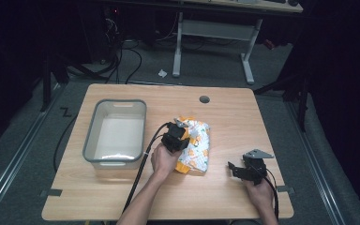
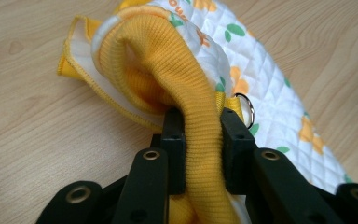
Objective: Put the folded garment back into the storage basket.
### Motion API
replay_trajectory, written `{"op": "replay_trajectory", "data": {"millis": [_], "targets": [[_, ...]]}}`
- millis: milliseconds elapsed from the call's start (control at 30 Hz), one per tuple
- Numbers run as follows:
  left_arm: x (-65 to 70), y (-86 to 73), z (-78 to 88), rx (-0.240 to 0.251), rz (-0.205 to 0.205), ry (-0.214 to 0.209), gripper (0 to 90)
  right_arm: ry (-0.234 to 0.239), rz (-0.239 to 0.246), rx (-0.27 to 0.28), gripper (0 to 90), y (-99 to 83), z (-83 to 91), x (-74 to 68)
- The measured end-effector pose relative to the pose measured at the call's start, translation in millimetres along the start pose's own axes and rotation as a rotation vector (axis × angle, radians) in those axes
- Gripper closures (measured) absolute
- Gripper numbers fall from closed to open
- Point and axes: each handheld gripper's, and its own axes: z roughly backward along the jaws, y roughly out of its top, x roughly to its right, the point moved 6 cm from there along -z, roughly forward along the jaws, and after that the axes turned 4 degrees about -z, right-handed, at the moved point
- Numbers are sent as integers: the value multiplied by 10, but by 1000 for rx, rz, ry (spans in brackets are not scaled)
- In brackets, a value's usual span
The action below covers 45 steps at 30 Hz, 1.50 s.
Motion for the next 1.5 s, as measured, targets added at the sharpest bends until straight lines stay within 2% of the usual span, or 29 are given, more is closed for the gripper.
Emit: {"op": "replay_trajectory", "data": {"millis": [167, 233, 800, 1200, 1500], "targets": [[24, 31, 160, 32, -18, -6, 750, 0, 0, 0, 269, 0, 0, 0], [42, 40, 207, 45, -12, -16, 750, 0, 0, 0, 269, 0, 0, 0], [84, 87, 490, 103, -34, -33, 752, 0, 0, 0, 270, 0, 0, 0], [32, 81, 672, 138, -22, -39, 752, 0, 1, 0, 270, 0, 0, 0], [-34, 66, 789, 161, 5, -54, 752, 0, -1, 0, 269, 0, 0, -1]]}}
